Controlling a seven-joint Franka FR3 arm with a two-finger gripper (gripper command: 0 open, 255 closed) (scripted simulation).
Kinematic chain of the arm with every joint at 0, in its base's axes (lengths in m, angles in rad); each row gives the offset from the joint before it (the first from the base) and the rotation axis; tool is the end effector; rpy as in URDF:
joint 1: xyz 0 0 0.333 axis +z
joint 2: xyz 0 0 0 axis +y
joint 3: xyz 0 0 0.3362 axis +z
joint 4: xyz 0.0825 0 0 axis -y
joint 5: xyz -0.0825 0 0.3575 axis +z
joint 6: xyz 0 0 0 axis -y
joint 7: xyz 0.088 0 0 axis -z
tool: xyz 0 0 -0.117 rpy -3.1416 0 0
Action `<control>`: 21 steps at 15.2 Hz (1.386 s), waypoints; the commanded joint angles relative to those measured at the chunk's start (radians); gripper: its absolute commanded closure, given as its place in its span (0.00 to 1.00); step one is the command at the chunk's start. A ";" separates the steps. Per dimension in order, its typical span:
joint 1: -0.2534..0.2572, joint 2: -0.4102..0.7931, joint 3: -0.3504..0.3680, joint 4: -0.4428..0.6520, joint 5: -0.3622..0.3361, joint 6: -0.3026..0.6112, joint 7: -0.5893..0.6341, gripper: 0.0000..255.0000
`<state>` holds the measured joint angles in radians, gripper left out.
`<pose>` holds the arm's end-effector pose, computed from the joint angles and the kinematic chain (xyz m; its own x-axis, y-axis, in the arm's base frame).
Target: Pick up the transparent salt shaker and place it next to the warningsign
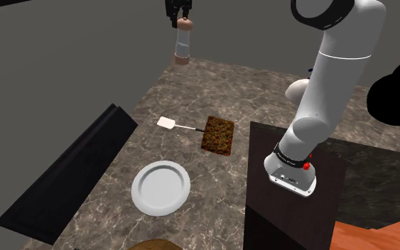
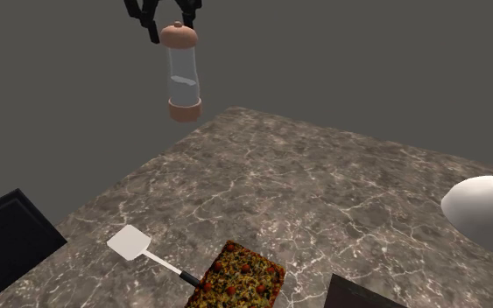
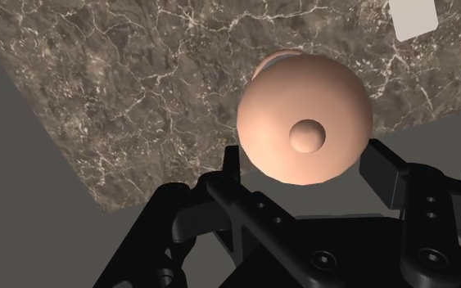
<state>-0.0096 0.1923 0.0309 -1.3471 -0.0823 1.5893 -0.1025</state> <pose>0.5938 0.0011 0.6288 0.9914 0.1238 0.0418 0.1202 -0.9894 0.0810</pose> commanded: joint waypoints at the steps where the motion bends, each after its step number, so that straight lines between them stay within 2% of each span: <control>1: 0.001 0.011 0.000 0.044 0.000 -0.033 -0.002 1.00; 7: 0.003 0.052 0.000 0.180 -0.002 -0.128 -0.008 1.00; 14: 0.104 0.002 0.060 0.113 -0.019 -0.124 0.150 1.00; 21: 0.208 0.013 0.122 0.132 -0.038 -0.147 0.311 1.00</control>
<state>0.1789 0.1965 0.1423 -1.2221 -0.1161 1.4428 0.1781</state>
